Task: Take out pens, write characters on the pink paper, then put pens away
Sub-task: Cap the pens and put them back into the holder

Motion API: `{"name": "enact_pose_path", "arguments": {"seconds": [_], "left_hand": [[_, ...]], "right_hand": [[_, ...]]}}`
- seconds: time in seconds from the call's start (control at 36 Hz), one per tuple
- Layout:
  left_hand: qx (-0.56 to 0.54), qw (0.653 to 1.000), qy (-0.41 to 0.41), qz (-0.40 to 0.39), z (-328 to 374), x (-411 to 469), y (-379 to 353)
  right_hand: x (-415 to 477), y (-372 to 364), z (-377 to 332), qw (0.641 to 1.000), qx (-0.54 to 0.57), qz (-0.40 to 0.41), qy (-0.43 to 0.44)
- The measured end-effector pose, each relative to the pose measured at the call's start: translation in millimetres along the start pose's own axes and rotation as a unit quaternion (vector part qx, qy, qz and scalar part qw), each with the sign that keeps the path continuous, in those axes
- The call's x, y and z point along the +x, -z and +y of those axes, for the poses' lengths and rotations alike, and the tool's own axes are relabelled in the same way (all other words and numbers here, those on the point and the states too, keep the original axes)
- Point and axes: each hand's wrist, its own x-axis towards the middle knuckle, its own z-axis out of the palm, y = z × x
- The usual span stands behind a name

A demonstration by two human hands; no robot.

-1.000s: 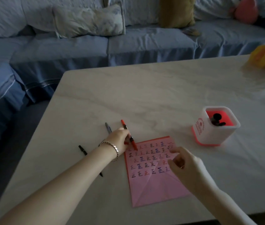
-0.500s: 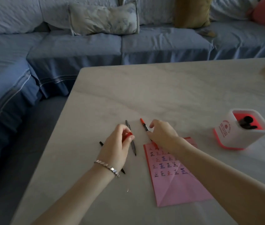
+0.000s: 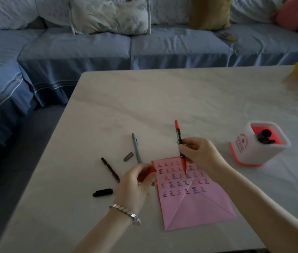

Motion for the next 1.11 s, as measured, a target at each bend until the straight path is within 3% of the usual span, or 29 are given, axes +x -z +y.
{"name": "enact_pose_path", "arguments": {"seconds": [0.17, 0.31, 0.83, 1.0, 1.11], "left_hand": [[-0.003, 0.999, -0.032, -0.03, 12, -4, -24], [0.037, 0.995, -0.057, -0.071, 13, -13, -41], [0.053, 0.993, -0.062, -0.084, 23, -26, -46], [0.085, 0.985, -0.106, -0.104, 32, -30, -45], [0.125, 0.975, -0.167, -0.074, 27, -32, -45]], "right_hand": [[-54, 39, 7, 0.969, 0.217, 0.112, 0.043], [-77, 48, 20, 0.946, 0.287, 0.144, 0.039], [-94, 38, 25, 0.94, 0.317, 0.116, 0.039], [-97, 34, 24, 0.944, 0.314, 0.097, 0.03], [-100, 31, 26, 0.948, 0.311, 0.053, 0.031]]}}
